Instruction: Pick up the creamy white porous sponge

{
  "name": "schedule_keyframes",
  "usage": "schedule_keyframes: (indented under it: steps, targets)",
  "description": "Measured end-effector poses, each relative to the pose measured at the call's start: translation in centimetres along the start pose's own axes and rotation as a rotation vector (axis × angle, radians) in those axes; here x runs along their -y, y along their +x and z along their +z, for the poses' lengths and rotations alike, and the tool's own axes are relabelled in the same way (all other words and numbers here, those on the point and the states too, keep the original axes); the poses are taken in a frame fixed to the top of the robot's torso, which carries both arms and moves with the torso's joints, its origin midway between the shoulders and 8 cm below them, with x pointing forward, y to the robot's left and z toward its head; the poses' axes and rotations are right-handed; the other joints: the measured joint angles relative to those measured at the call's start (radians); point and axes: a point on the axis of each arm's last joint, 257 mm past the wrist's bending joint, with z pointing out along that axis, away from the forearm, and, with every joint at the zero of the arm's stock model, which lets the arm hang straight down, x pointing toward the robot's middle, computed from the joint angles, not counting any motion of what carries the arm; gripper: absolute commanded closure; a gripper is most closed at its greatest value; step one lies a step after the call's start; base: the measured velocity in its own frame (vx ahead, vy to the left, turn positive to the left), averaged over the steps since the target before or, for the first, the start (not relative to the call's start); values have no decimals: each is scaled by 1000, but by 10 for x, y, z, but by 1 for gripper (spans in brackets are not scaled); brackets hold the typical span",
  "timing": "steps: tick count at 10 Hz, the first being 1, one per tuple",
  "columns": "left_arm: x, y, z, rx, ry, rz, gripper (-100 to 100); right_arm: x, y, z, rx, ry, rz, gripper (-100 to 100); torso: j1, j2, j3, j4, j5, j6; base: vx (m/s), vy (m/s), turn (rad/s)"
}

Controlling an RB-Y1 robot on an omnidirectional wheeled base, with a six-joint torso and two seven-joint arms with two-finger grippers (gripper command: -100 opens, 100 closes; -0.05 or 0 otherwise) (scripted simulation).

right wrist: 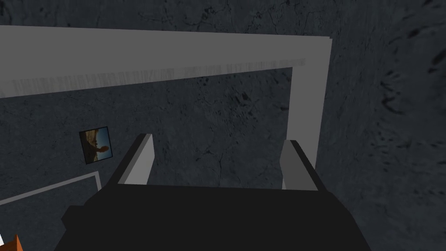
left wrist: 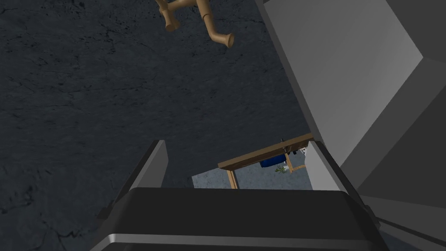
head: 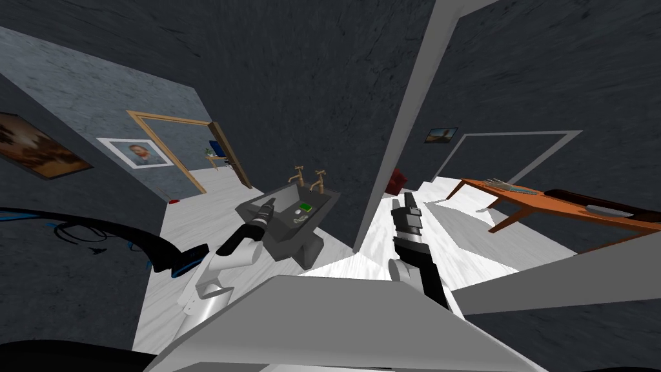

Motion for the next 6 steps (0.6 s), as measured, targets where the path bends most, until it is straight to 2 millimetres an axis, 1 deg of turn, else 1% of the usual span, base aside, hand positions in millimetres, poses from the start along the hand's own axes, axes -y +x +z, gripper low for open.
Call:
schedule_keyframes:
  steps: [3,6]
  targets:
    - [-23,-3,1,-9,-87,7,-100,0,0,0,0,0,0,0,0,0,0,0,0,0,36,-29,16]
    - [-41,-1,-2,-19,-155,10,-100,0,0,0,0,0,0,0,1,0,0,0,0,0,45,-24,27]
